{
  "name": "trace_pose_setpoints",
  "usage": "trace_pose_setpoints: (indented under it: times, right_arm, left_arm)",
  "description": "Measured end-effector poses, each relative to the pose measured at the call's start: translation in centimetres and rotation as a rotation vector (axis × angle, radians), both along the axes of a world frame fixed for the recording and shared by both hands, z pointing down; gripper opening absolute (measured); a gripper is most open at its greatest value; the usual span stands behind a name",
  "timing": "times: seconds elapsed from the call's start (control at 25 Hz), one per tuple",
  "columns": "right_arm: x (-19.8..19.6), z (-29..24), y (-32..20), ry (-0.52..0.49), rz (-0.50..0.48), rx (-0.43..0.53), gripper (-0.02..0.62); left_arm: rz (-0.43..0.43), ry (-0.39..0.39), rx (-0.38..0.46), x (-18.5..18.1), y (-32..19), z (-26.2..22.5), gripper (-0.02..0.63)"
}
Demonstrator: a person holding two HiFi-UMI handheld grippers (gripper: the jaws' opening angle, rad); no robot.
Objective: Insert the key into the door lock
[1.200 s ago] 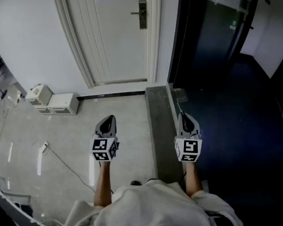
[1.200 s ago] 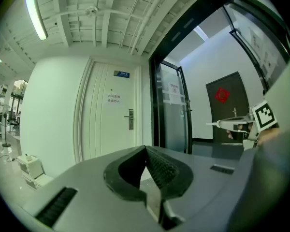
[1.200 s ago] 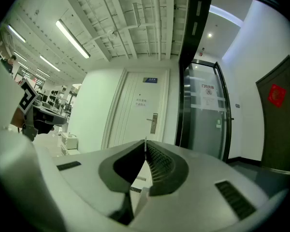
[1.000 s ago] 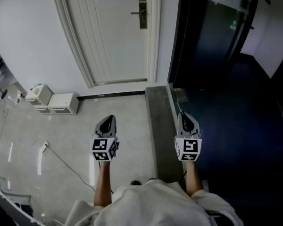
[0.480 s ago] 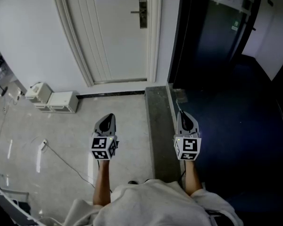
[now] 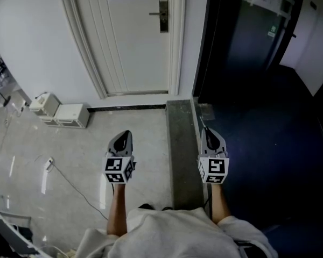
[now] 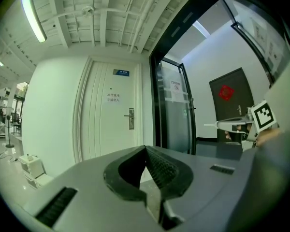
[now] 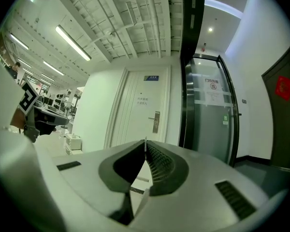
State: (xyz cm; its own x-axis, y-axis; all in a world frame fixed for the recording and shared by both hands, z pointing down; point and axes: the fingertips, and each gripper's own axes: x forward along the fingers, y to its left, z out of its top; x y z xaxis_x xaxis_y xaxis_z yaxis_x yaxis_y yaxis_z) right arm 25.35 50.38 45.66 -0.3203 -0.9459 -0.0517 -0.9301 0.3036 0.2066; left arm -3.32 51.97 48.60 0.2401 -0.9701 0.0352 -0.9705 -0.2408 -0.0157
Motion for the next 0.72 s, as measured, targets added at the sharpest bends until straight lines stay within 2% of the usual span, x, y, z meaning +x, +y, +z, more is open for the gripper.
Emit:
trace_pose_setpoints:
  times: [0.4,0.56,0.72]
  right_arm:
    - [-0.3,1.2,-4.8,0.006,-0.010,-0.033,0.031]
    - [-1.3,1.8,-8.1,0.011,-0.005,-0.037,0.031]
    - [-2.9,1.9,-13.1,0.024,0.001,-0.036,0.031]
  left_arm:
    - [0.002,0.006,-0.041,0.0,-4.6,1.7,0.017]
    - [0.009,0.011,-0.048,-0.9,-8.1,2.5,0.017]
    - [0.022,0.018,-0.045,-2.3,-13.8,2.6,0.017]
